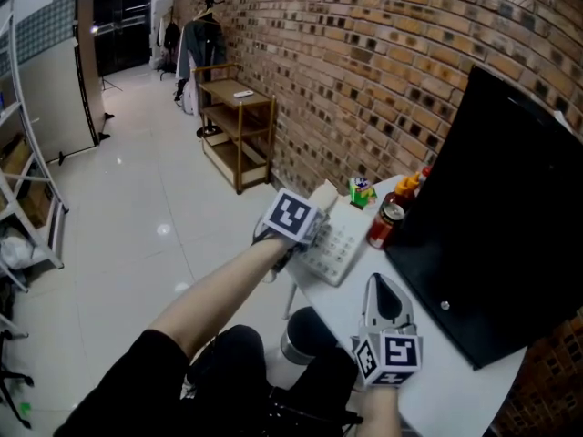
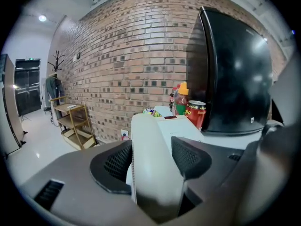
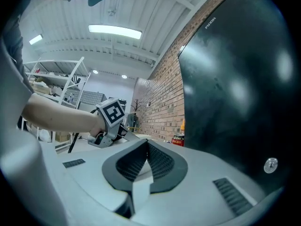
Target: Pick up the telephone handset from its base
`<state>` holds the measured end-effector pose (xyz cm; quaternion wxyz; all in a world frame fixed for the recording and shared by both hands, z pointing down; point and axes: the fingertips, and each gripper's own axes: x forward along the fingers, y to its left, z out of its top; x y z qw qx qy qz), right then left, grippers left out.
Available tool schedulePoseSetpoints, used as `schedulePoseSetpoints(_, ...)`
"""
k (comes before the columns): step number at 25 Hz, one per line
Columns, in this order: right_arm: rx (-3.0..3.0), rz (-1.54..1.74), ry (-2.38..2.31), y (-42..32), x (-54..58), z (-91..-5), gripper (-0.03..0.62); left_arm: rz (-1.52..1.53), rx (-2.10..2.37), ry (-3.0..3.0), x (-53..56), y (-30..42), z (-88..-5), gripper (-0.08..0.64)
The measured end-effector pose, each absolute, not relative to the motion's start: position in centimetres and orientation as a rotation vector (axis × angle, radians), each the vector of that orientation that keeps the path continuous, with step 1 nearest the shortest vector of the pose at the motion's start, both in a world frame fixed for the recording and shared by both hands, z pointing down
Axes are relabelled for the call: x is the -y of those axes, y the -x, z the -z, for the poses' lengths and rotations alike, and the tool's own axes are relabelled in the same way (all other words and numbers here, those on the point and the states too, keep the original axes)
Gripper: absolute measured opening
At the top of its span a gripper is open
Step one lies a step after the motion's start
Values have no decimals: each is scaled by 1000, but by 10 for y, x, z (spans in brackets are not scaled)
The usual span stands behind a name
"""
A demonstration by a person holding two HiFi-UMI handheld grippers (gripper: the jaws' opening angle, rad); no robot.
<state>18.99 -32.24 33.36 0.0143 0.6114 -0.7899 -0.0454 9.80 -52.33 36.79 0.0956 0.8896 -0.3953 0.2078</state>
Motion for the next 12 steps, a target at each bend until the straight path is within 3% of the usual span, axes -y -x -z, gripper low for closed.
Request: schedulePoseSetpoints(12, 2489, 141, -1882, -189, 325, -335, 11, -512, 1189, -2581, 522, -99, -365, 225)
